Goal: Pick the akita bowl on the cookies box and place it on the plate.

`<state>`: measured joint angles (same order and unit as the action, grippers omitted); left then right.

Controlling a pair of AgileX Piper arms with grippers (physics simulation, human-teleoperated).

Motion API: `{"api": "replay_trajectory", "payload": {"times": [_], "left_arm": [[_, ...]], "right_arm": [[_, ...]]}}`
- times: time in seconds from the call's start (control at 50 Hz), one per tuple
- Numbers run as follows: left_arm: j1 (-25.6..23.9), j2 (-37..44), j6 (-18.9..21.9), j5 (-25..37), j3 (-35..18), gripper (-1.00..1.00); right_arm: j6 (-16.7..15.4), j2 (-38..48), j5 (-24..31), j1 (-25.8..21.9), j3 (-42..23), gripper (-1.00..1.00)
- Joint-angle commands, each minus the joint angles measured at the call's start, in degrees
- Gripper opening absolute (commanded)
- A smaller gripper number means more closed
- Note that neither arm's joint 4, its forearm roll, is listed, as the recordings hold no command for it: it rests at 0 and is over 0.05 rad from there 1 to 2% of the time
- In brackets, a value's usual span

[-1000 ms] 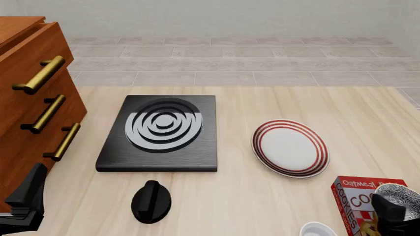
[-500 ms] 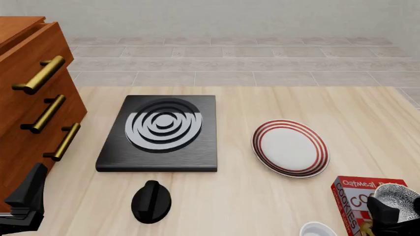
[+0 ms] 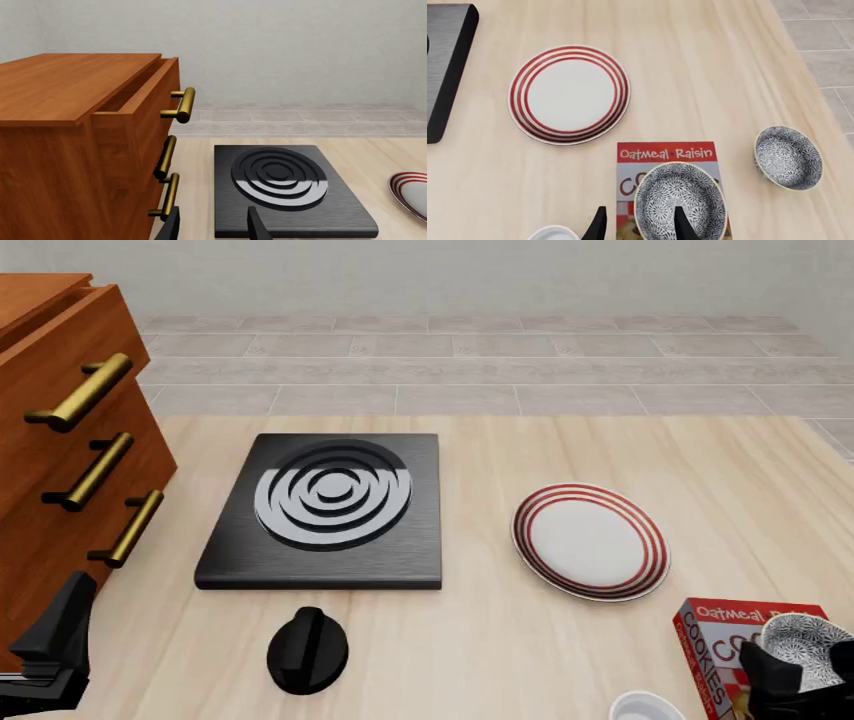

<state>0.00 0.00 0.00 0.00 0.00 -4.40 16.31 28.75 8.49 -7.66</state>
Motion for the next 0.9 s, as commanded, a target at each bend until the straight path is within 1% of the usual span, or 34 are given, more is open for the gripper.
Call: {"api": "replay_trajectory", "payload": {"times": [0.02,0.32,0.54,0.62,0.78,0.88,0.9], "left_arm": [[0.0,0.0,0.0,0.0,0.0,1.0],[0.0,0.0,0.0,0.0,0.0,1.0],[0.0,0.0,0.0,0.0,0.0,1.0],[0.0,0.0,0.0,0.0,0.0,1.0],[0.0,0.0,0.0,0.0,0.0,1.0],[0.0,0.0,0.0,0.0,0.0,1.0],[0.0,0.0,0.0,0.0,0.0,1.0]], "right_arm": [[0.2,0.8,-1.2,-0.1,0.6,1.0],[0.6,2.0,-2.7,-0.1,1.3,1.0],[0.8,4.4,-6.0,0.2,2.6,1.0],[0.9,4.0,-5.6,0.1,2.8,1.0],[0.9,5.8,-8.2,0.2,3.9,1.0],[0.9,8.1,-11.9,0.3,5.3,1.0],[1.1,8.0,-11.6,0.3,5.2,1.0]]}}
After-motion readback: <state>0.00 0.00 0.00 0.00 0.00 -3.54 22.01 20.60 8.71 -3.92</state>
